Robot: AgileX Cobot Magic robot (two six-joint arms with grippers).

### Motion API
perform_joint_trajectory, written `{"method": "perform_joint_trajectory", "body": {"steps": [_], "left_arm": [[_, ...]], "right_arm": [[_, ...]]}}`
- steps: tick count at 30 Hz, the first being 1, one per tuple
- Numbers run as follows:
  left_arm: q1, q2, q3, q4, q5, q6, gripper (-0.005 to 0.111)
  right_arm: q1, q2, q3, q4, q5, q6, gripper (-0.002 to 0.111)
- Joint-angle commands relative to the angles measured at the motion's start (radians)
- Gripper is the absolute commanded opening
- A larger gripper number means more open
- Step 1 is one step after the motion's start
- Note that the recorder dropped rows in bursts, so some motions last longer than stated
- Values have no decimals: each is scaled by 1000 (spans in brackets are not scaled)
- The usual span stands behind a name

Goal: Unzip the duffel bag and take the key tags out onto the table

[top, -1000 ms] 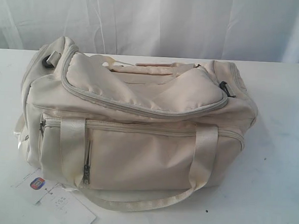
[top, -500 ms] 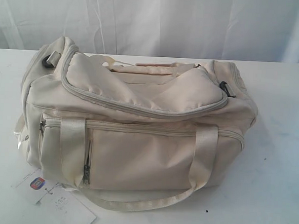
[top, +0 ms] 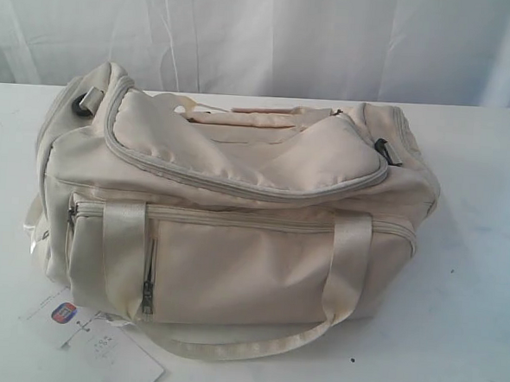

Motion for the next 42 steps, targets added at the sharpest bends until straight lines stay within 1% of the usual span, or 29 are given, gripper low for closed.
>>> {"method": "perform_joint_trajectory", "body": {"steps": [1, 3, 5, 7, 9, 11, 13, 14, 17, 18, 19, 21, 23, 25, 27, 29, 30, 33, 38, 42], "left_arm": [[3, 134, -119, -6, 204, -18, 0], [3, 211, -189, 6, 381, -52, 0], [-16, 280, -257, 6, 543, -57, 0], [-59, 348, -330, 6, 660, -51, 0], [-124, 419, -403, 6, 769, 6, 0], [-201, 496, -474, -24, 890, 115, 0], [-278, 571, -551, -117, 1044, 247, 0], [-328, 627, -606, -189, 1139, 333, 0], [-420, 766, -720, -386, 1398, 634, 0], [-439, 800, -745, -422, 1424, 681, 0], [-457, 830, -758, -457, 1426, 710, 0], [-478, 885, -772, -497, 1375, 771, 0], [-478, 925, -772, -506, 1317, 784, 0], [-478, 948, -772, -506, 1279, 784, 0], [-478, 971, -772, -506, 1240, 784, 0], [-478, 990, -757, -515, 1181, 784, 0], [-478, 998, -746, -518, 1152, 784, 0], [-478, 1032, -715, -523, 1060, 784, 0], [-478, 1081, -708, -540, 1064, 784, 0], [-478, 1089, -708, -570, 1083, 784, 0]], "right_arm": [[3, -6, -2, -7, -275, -4, 0], [3, -6, -2, -7, -423, -4, 0], [3, -6, -2, -7, -542, -4, 0], [3, -6, -2, -7, -655, -4, 0], [3, -6, -2, -7, -741, -4, 0], [3, -6, -2, -7, -788, -4, 0], [3, -6, -2, -3, -836, -4, 0], [3, -6, -2, 0, -858, 11, 0], [3, -6, -2, 5, -912, 141, 0], [3, -6, -2, 5, -923, 202, 0], [3, -6, -2, 5, -925, 250, 0], [3, -6, -2, 5, -913, 339, 0], [3, -6, -2, 5, -844, 366, 0], [3, -6, -27, 5, -673, 370, 0], [3, -6, -98, 5, -435, 359, 0], [3, 54, -181, 5, -276, 323, 0], [3, 106, -225, 5, -234, 296, 0], [3, 309, -364, 5, -187, 245, 0], [11, 740, -680, 5, -30, 216, 0], [59, 1069, -976, 46, 186, 64, 0]]}}
